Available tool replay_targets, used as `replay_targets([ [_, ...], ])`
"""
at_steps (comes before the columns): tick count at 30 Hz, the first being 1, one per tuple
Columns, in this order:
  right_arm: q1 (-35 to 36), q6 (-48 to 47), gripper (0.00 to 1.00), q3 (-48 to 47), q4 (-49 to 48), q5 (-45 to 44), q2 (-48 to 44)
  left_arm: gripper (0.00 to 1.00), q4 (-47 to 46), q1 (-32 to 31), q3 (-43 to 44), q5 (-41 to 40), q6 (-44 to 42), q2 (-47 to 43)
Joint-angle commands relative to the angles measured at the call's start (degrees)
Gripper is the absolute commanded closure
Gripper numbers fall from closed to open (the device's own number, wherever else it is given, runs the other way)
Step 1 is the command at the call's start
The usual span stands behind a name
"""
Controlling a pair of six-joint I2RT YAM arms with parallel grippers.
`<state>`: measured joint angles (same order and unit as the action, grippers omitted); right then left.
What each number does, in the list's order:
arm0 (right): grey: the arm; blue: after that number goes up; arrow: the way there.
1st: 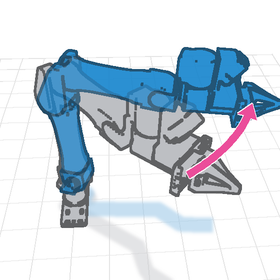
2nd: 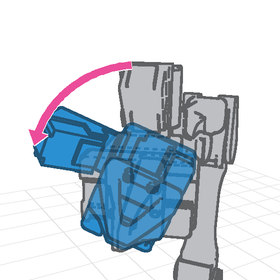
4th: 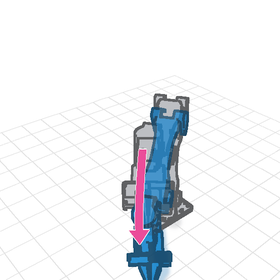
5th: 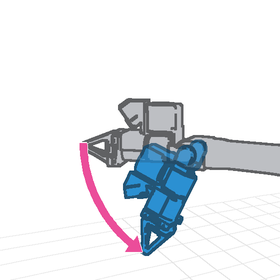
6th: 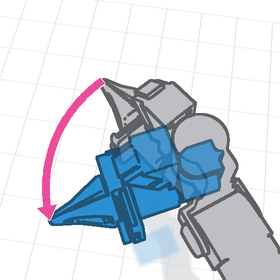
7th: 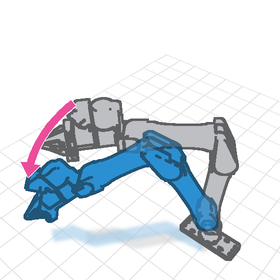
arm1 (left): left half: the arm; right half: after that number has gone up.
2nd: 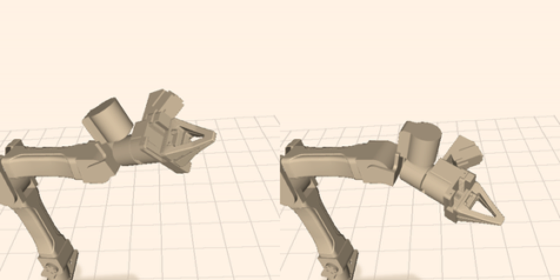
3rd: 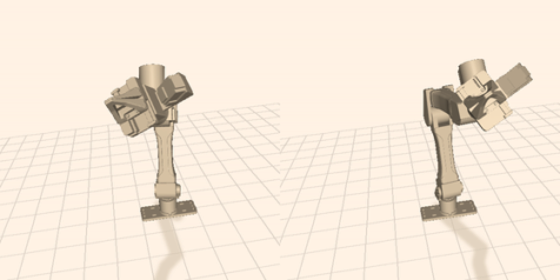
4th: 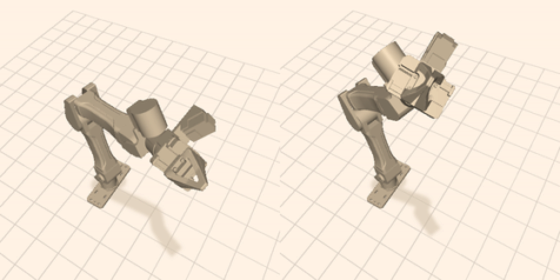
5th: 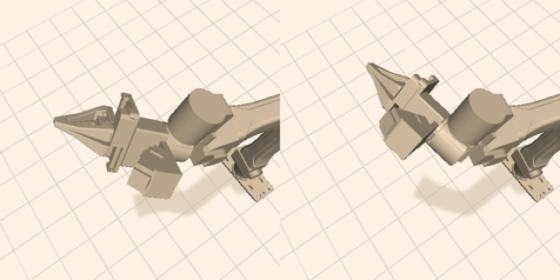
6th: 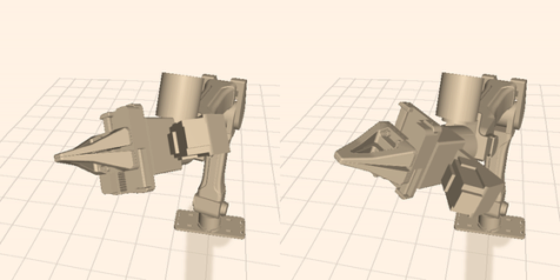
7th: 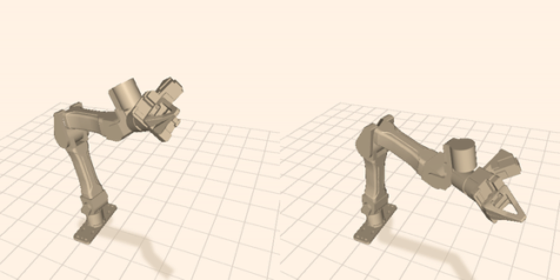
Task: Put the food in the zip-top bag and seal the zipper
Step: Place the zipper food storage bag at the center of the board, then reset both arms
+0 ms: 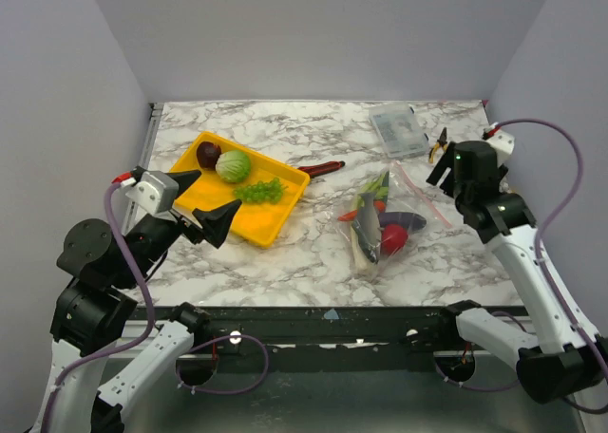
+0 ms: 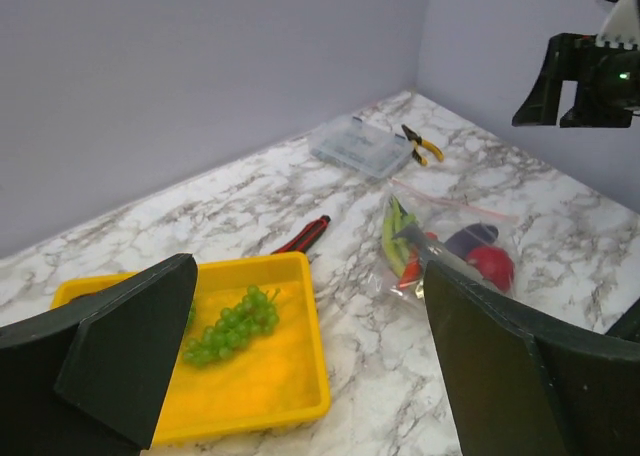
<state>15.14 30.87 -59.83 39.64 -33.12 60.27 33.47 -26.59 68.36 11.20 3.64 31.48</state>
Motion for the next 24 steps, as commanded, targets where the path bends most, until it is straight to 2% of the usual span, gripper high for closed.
replay_targets([
  [1,-0.3,-5.3,0.16,-8.7,-1.3,15.6,-8.2,0.01,-4.4,0.2,4.1,-6.1,2.9,-2.6],
  [4,-0.3,-6.9,0.09,-13.5,-2.0,21.5,-12.5,0.01,-9.4,0.2,3.2,-8.2,5.4,-4.7],
  [6,-0.3,-7.6,0.08,-15.7,-2.7,23.0,-15.0,0.01,-12.4,0.2,2.2,-10.1,6.4,-6.3],
  [8,-0.3,-7.3,0.01,-17.4,-3.7,23.1,-17.6,0.01,-14.3,0.2,1.3,-11.4,6.6,-7.3],
  [11,-0.3,-7.3,0.01,-19.3,-5.0,21.6,-21.4,0.01,-15.1,0.1,1.2,-14.5,6.5,-8.1],
  [17,-0.3,-6.5,0.0,-22.4,-4.2,11.7,-26.5,0.01,-14.5,-0.2,3.4,-17.7,4.3,-8.4],
  [24,-0.3,-7.5,0.0,-22.9,-3.4,10.5,-28.0,0.01,-16.2,-0.3,2.5,-19.9,3.2,-9.6],
])
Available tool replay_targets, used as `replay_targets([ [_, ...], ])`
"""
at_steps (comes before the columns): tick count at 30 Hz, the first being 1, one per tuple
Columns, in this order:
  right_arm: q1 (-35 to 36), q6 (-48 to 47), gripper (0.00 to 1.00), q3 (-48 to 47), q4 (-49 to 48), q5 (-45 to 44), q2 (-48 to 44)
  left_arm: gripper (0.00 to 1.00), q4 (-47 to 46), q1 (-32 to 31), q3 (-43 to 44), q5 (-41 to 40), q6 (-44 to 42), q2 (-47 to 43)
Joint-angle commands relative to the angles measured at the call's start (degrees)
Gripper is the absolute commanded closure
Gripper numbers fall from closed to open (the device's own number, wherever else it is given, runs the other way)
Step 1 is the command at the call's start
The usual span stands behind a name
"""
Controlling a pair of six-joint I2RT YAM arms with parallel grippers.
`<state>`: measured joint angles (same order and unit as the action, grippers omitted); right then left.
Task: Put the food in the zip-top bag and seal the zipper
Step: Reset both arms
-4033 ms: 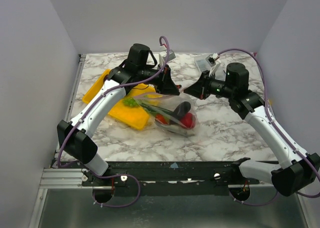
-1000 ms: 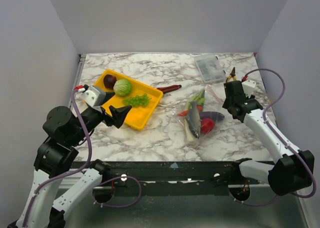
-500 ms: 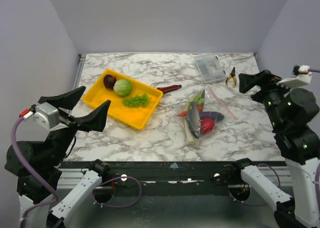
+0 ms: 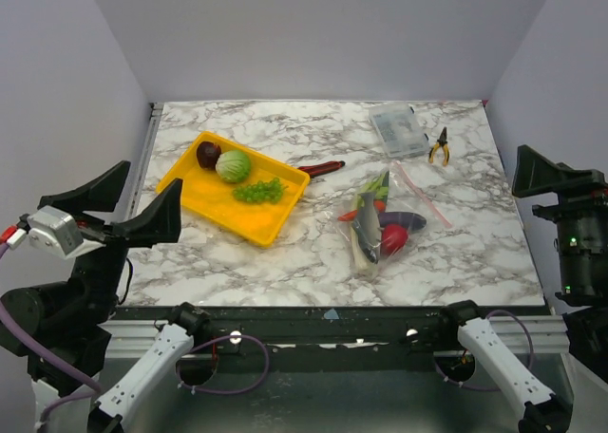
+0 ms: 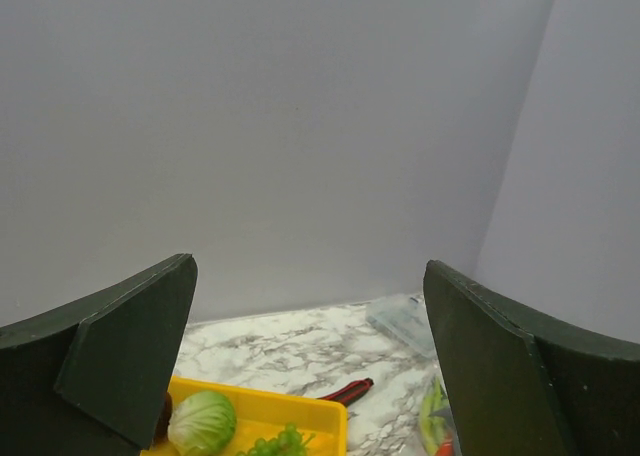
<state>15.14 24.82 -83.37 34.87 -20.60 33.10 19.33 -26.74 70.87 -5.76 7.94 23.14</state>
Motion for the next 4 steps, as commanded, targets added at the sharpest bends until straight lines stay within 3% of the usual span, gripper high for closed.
replay_targets([
  [1,-0.3,-1.9,0.0,1.5,0.2,-2.1,-1.3,0.01,-2.3,-0.2,-0.2,-3.0,-1.1,-1.3],
  [4,-0.3,-2.2,0.0,2.1,-0.1,-1.7,-2.1,0.01,-2.1,-0.2,-0.1,-3.0,-1.1,-1.3],
])
